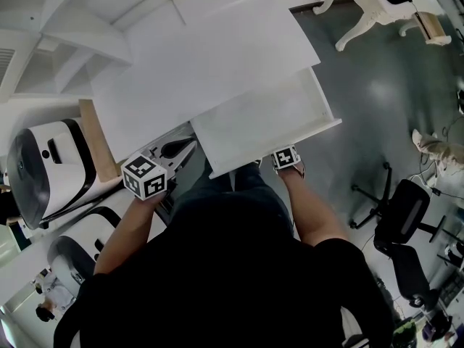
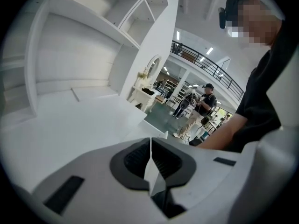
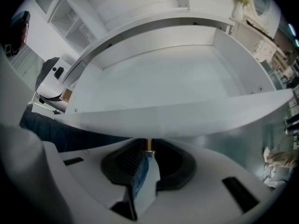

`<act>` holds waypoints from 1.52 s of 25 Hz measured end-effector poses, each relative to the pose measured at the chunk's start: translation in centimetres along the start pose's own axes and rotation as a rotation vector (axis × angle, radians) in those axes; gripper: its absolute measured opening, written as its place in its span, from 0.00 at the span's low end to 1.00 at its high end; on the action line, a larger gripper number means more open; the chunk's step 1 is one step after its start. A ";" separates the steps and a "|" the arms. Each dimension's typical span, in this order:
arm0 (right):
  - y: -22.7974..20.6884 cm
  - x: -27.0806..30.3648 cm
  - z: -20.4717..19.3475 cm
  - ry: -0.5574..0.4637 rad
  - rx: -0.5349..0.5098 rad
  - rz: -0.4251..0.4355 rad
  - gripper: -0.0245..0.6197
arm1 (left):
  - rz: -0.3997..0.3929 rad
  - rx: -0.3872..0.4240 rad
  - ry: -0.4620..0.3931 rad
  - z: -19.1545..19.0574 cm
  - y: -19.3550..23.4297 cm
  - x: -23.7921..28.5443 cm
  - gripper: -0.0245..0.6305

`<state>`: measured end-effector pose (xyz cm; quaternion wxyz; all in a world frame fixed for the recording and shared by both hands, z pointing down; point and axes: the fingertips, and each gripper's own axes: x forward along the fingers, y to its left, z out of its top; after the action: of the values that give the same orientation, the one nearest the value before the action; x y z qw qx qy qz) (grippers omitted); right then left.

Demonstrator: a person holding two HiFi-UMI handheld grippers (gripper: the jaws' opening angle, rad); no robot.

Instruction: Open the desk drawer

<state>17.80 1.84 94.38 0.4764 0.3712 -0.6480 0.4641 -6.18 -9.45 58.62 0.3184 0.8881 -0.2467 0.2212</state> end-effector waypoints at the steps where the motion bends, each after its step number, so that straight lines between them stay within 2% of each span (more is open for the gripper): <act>1: -0.2 -0.1 -0.2 0.006 0.005 -0.010 0.15 | -0.004 0.002 0.002 -0.1 -0.2 0.1 0.07; 4: -0.5 -0.2 -0.2 0.009 0.011 -0.027 0.15 | -0.010 0.008 0.009 -0.5 -0.9 0.2 0.07; 9: 0.9 0.1 0.4 -0.040 0.025 0.056 0.15 | -0.007 0.013 0.006 -0.7 -1.5 0.0 0.07; 12: 0.0 -0.1 0.0 -0.009 0.018 0.007 0.15 | 0.001 0.009 0.006 -1.1 -1.4 -0.3 0.07; 14: 0.5 0.0 0.2 -0.021 0.020 0.037 0.15 | 0.005 0.004 0.007 -1.4 -1.5 -0.5 0.07; 19: -0.1 0.1 0.2 -0.011 0.009 0.015 0.15 | 0.008 -0.002 0.004 -1.6 -1.3 -0.7 0.07; 31: -0.3 -1.0 -0.8 -0.010 0.060 0.064 0.17 | 0.008 -0.003 -0.016 -0.6 -1.1 0.3 0.07; 34: -0.7 -2.1 -1.0 -0.024 0.061 0.063 0.11 | 0.003 -0.002 -0.025 -0.2 -1.3 0.7 0.07; 38: -1.5 -4.0 -1.5 -0.054 0.097 0.084 0.08 | -0.009 0.007 -0.040 0.5 -1.8 1.2 0.07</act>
<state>20.73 3.01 91.04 0.4204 0.3788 -0.6524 0.5042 -4.07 -8.92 58.08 0.3115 0.8945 -0.2484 0.2030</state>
